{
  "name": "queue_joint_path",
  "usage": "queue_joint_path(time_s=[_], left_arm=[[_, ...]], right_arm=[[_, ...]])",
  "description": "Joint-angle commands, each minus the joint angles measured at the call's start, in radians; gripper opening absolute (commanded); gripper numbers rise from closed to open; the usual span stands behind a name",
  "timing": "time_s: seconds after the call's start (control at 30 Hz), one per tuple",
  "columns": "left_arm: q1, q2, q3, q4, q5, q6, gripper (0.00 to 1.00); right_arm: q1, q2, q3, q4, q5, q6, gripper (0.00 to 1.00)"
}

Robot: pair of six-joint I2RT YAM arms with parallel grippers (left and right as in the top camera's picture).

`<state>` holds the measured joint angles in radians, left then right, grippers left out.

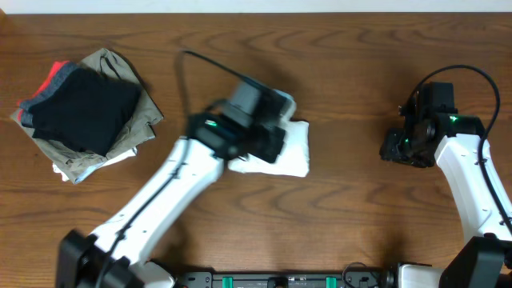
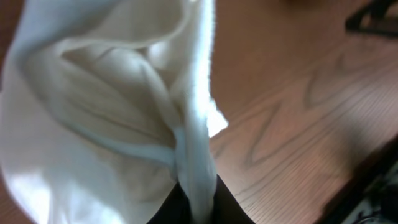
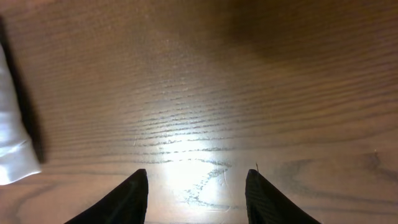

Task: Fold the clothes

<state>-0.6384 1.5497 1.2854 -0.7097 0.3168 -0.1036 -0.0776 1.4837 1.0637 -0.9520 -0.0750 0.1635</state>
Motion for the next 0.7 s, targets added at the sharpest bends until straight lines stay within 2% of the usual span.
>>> queue_joint_path(time_s=[0.0,0.2,0.4,0.67], left_arm=[[-0.060,0.066,0.014,0.013,-0.105,0.013,0.14],[-0.105,0.169,0.014,0.065,-0.105,0.007,0.14],[-0.105,0.192,0.014,0.130,-0.117,-0.039,0.13],[-0.105,0.192,0.014,0.215,-0.287,-0.214,0.10]], right_arm=[[-0.011,-0.008,-0.001,-0.010,-0.005,-0.016,0.49],[-0.011,-0.008,-0.001,-0.021,-0.005,-0.016,0.50],[-0.011,-0.008,-0.001,-0.025,-0.005,-0.016,0.50],[-0.011,-0.008,-0.001,-0.024,-0.004,-0.016,0.50]])
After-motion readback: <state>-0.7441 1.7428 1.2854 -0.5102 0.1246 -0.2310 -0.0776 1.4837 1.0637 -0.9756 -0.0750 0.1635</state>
